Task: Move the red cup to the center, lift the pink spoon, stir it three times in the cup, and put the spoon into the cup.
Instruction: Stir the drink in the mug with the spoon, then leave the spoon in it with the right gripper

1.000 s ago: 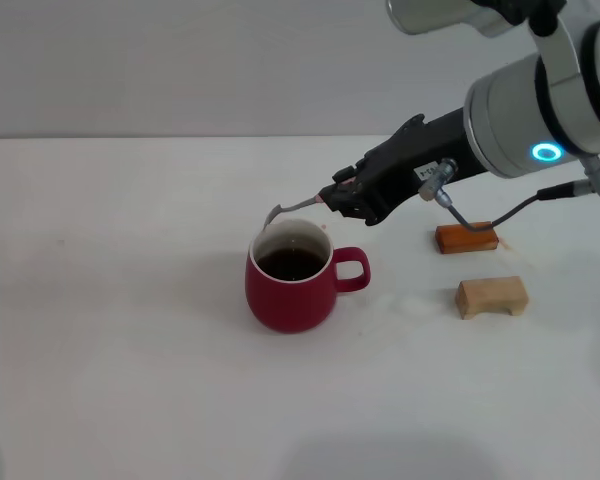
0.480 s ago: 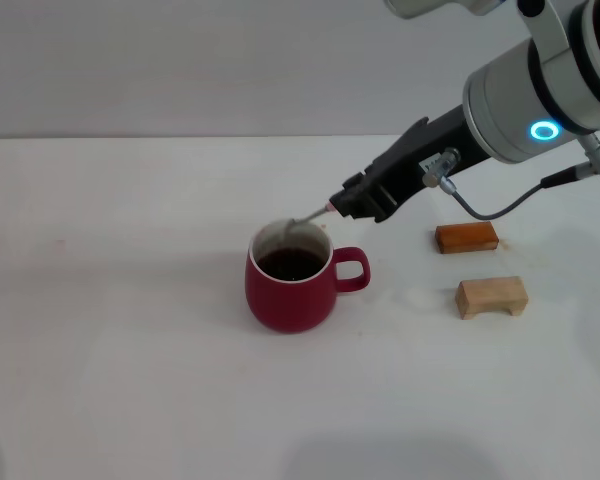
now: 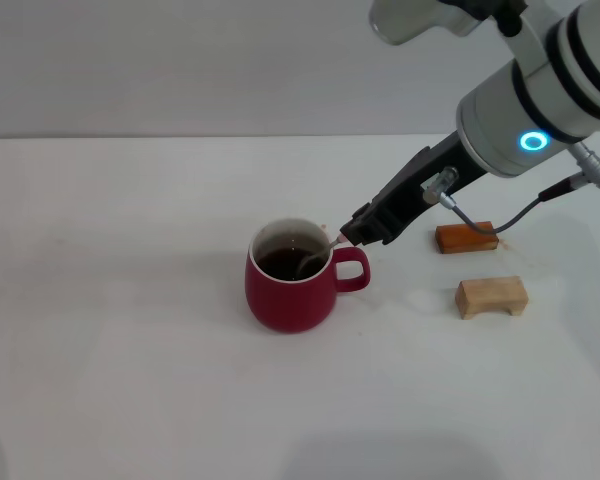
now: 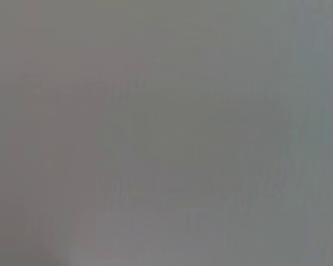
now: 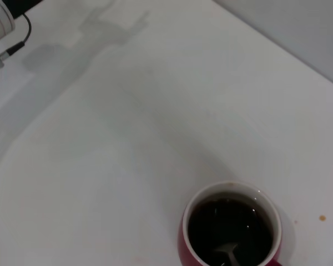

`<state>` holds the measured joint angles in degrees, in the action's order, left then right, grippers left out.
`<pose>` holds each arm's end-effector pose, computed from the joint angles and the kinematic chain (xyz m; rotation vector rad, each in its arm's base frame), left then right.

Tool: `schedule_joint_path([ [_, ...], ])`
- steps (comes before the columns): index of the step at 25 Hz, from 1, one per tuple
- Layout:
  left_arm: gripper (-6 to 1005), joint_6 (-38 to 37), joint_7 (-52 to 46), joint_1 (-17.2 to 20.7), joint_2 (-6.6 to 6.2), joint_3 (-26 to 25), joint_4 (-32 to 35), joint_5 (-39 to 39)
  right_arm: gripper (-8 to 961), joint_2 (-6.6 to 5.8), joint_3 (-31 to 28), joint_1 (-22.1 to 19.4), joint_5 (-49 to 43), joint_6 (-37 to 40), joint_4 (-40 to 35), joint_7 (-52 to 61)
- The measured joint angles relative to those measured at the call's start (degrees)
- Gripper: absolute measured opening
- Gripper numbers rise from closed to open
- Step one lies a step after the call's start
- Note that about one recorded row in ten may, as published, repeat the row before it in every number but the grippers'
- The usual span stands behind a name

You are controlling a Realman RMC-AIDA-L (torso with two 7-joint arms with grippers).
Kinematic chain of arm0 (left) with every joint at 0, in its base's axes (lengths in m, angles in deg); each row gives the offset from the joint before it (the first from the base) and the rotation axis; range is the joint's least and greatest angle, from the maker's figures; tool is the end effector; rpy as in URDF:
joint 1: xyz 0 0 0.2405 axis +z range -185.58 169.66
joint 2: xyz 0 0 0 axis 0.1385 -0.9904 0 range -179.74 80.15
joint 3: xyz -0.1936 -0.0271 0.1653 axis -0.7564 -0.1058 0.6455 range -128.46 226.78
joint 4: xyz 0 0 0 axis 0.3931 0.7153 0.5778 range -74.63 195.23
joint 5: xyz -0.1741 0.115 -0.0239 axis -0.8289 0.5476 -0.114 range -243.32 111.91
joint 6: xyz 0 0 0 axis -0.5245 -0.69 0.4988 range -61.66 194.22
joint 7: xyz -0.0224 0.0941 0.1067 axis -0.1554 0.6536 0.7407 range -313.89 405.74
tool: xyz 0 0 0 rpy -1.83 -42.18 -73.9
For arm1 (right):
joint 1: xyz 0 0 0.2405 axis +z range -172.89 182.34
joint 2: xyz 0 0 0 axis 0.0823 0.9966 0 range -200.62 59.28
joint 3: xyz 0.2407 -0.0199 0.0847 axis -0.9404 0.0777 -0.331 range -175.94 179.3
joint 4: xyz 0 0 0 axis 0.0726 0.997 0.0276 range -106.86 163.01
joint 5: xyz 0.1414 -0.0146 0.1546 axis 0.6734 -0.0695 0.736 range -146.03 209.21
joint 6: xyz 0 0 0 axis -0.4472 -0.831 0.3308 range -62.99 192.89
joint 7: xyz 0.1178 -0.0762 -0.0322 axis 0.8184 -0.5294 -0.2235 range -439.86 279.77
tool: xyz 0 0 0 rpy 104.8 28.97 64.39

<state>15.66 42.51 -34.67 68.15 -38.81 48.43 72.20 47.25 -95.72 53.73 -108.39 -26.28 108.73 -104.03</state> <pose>-0.3852 0.3565 0.0518 -1.1276 -0.8150 -0.5542 0.0617 0.3706 -0.0060 -2.7332 0.7155 -0.3123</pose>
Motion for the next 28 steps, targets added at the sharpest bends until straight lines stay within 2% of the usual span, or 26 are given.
schedule_joint_path([
  [9,848,0.0,-1.0,-0.1,0.01,0.0,0.1,0.1,186,-0.18,0.0,4.0,-0.3,1.5,-6.7,-2.5],
  [21,847,0.0,-1.0,-0.3,0.12,0.1,0.1,0.0,188,-0.77,0.1,13.3,-0.6,5.2,-20.6,-7.0],
  [23,847,0.0,-1.0,-0.3,0.14,0.1,0.1,0.0,188,-0.85,0.4,15.4,-0.7,5.7,-22.3,-7.7],
  [28,847,0.0,-1.0,-0.4,0.18,0.1,0.2,0.0,189,-0.86,0.5,17.5,-1.3,5.8,-23.9,-8.4],
])
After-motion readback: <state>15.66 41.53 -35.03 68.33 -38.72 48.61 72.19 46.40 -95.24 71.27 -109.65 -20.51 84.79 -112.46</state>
